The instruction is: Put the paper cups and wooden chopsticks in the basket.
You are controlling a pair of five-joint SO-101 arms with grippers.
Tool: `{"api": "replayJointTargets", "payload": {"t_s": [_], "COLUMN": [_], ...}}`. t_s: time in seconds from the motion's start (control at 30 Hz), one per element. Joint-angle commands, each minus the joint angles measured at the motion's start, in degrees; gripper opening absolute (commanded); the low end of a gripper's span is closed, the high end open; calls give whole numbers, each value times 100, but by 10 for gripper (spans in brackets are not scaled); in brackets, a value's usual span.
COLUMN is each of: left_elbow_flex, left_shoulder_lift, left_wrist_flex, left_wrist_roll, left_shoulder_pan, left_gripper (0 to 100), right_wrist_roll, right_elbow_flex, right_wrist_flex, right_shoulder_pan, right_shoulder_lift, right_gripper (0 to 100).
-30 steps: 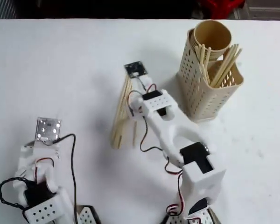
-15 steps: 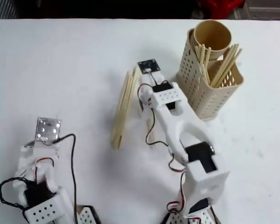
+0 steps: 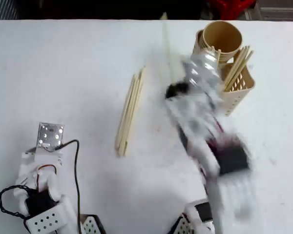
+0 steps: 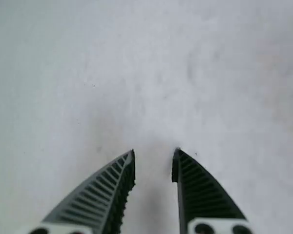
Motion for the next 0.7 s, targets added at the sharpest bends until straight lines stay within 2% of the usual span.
{"api": "replayJointTargets", "payload": {"t_s": [0.0, 0.13, 0.23, 0.43, 0.6, 0.67], "left_elbow_flex": [-18, -18, -18, -18, -18, -18], "left_shoulder_lift": [-40, -40, -40, -40, -40, -40], "left_wrist_flex": [18, 18, 18, 18, 18, 18], "left_wrist_roll": [-26, -26, -26, -26, -26, -26], "left_shoulder_pan": [-40, -40, -40, -40, -40, -40], "left_gripper": [142, 142, 142, 142, 142, 142], "right_wrist_roll": [905, 976, 976, 949, -141, -229], "right_elbow_flex": [-97, -158, -149, -149, -141, -35], "right_wrist_flex": [-567, -1077, -1552, -2571, -2721, -2747], "right_shoulder_pan": [620, 1578, 1930, 2000, 2018, 2018], "right_shoulder_lift": [-1473, -1332, -620, 848, 1455, 1569], "right_gripper": [17, 17, 17, 17, 17, 17]}}
